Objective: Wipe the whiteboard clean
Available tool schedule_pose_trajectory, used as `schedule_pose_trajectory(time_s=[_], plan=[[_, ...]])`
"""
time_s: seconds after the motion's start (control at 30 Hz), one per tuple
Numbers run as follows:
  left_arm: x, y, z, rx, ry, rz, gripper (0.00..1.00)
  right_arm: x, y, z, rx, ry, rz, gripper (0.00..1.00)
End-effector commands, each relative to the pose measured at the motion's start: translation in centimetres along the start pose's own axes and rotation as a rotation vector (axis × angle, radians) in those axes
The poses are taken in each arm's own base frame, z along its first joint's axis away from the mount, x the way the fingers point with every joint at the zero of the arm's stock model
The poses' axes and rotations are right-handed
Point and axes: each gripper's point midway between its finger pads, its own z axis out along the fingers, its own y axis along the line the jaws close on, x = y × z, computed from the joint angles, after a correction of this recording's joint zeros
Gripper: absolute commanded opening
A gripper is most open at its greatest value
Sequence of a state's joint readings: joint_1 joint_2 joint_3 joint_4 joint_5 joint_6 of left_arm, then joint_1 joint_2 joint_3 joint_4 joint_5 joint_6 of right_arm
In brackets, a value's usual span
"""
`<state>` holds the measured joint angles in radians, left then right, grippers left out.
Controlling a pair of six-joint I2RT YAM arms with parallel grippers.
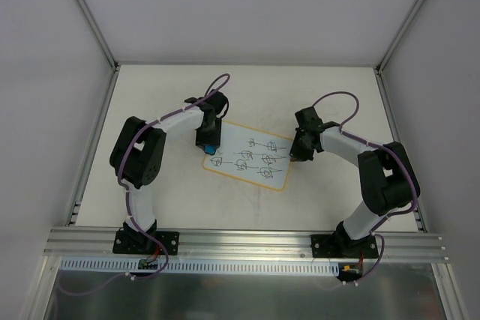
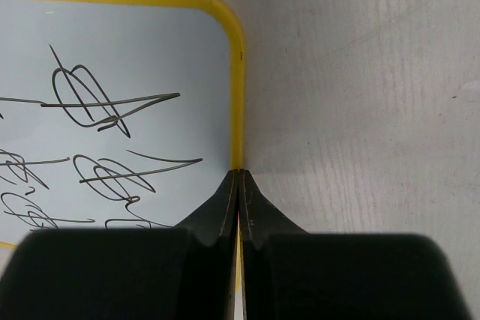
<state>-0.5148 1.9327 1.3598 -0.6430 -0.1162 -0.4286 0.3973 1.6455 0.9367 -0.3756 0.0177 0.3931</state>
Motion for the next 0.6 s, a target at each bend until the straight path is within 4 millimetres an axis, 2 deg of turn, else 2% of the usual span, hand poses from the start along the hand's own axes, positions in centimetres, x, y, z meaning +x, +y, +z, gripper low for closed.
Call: schedule_pose_trajectory(time_s=[0.0, 0.03, 0.17, 0.2, 0.27, 0.3, 0.43, 0.5, 0.57], plan=[[0.7, 1.0, 0.0, -0.03, 0.021, 0.004, 0.0, 1.4, -1.2, 0.4, 0.045, 0.041, 0.009, 0.0], [0.8, 0.8, 0.1, -0.024, 0.027, 0.001, 0.0, 1.4, -1.3, 0.4, 0.047, 0.041, 0.01, 0.0], [1.4, -2.1, 0.1, 0.002, 0.024, 0.054, 0.0, 1.4, -1.3, 0.5, 0.048, 0.04, 0.012, 0.0], [1.7, -3.9, -0.2, 0.024, 0.016, 0.09, 0.0, 1.4, -1.2, 0.5, 0.046, 0.038, 0.012, 0.0], [2.4, -6.0, -0.2, 0.059, 0.03, 0.111, 0.0, 1.3, -1.1, 0.5, 0.044, 0.039, 0.014, 0.0], [3.3, -8.1, -0.1, 0.091, 0.048, 0.148, 0.0, 1.3, -1.1, 0.5, 0.041, 0.04, 0.015, 0.0], [5.5, -12.2, 0.5, 0.143, 0.088, 0.229, 0.0, 1.3, -1.0, 0.5, 0.039, 0.04, 0.012, 0.0], [5.9, -12.9, 0.7, 0.149, 0.093, 0.238, 0.0, 1.2, -1.0, 0.4, 0.039, 0.038, 0.011, 0.0], [5.8, -12.4, 0.6, 0.133, 0.086, 0.234, 0.0, 1.2, -1.0, 0.4, 0.039, 0.038, 0.011, 0.0]])
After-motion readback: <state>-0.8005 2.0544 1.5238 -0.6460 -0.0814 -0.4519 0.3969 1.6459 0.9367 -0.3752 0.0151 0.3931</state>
